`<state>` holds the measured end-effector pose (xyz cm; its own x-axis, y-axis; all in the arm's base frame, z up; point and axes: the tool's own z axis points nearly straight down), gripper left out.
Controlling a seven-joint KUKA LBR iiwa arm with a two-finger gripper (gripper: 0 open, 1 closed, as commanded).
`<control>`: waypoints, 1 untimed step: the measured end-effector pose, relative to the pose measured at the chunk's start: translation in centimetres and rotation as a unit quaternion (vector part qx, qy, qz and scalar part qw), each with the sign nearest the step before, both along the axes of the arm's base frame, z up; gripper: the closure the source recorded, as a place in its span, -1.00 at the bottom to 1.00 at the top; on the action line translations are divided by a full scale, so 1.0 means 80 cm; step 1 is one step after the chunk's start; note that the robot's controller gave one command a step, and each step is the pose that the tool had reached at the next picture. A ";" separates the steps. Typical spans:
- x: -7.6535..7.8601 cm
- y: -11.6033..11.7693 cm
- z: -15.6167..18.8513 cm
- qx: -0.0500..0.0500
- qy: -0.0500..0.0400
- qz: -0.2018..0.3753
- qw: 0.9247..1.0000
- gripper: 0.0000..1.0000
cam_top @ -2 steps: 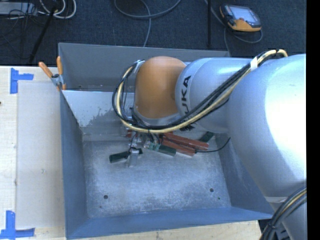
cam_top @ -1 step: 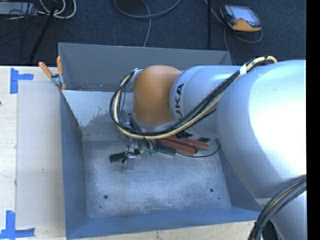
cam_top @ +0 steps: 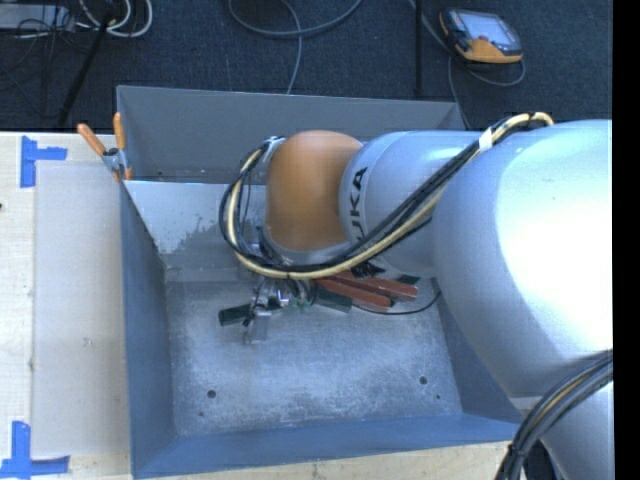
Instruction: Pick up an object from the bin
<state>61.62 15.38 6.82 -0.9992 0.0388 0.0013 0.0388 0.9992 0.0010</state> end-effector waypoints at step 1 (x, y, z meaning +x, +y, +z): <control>0.001 0.000 0.001 0.000 -0.001 0.000 1.000 1.00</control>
Offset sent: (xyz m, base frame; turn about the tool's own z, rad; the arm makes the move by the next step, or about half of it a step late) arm 0.0000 0.0000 0.0000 0.0000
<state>61.69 15.37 6.92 -0.9992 0.0396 -0.0008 0.0396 0.9992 0.0015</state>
